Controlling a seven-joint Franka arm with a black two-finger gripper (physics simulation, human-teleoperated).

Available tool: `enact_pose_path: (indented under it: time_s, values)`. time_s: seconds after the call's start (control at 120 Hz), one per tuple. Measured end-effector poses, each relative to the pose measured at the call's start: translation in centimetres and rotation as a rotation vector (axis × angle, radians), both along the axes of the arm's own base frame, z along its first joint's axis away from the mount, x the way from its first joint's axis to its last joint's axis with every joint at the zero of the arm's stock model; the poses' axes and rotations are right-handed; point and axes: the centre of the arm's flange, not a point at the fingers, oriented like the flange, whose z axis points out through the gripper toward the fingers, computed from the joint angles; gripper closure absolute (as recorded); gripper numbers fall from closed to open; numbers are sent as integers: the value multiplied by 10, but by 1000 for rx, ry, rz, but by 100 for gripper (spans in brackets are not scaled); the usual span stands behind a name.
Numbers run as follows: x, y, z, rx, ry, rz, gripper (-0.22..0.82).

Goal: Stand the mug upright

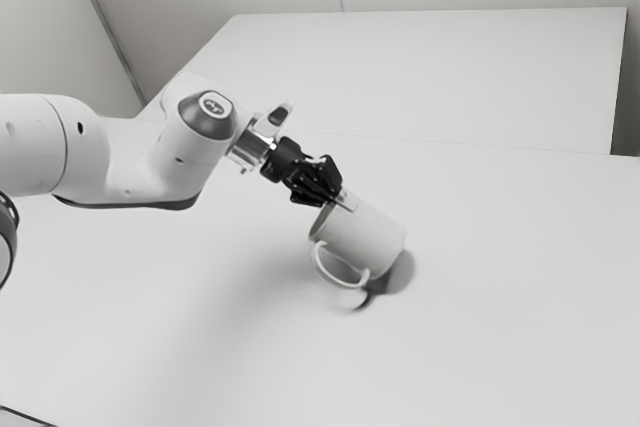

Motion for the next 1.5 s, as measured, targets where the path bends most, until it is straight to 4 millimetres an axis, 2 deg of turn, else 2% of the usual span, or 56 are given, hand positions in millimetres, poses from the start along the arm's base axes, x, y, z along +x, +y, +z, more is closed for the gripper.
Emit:
enact_pose_path:
  time_s: [0.125,0.225,0.467,0.583,0.775,0.967,1.183,1.5]
  values:
    - [-8,-6,29,141,-69,-87,78]
    - [-15,-16,40,333,-124,-194,78]
    - [-24,-30,42,715,-166,-358,78]
    - [-25,-35,40,824,-166,-373,78]
    - [-25,-32,35,910,-134,-324,78]
    - [-12,-21,31,941,-53,-249,78]
    - [-8,-23,11,950,28,-202,78]
    - [-6,-20,3,930,77,-121,78]
